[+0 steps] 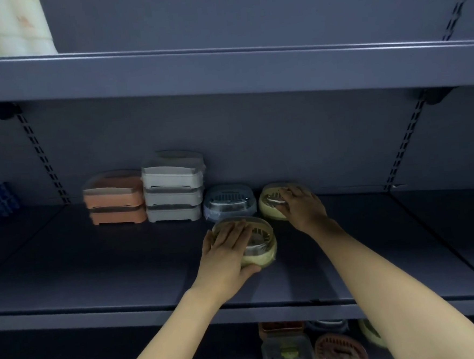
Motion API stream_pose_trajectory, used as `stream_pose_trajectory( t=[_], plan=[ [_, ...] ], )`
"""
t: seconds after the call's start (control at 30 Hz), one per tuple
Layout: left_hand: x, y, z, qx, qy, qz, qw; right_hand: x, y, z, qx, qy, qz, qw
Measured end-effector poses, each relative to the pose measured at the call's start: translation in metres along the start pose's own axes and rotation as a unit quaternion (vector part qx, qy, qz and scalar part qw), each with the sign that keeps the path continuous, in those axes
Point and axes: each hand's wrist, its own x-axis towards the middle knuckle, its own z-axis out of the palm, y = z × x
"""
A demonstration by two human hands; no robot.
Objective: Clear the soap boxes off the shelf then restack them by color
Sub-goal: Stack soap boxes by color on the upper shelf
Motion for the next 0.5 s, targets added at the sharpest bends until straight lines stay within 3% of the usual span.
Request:
stream_pose_trajectory(
  t=[0.27, 0.5],
  plan=[
    [0.011, 0.009, -0.003, 0.008, -0.012, 0.006, 1.0, -0.002, 0.009, -0.002, 0.03, -0.056, -0.01, 0.998],
    [0.05, 0.036, -0.015, -0.022, 0.059, 0.011, 0.998, -0.026, 0.053, -0.012, 0.082, 0.042, 0.042, 0.995]
  ],
)
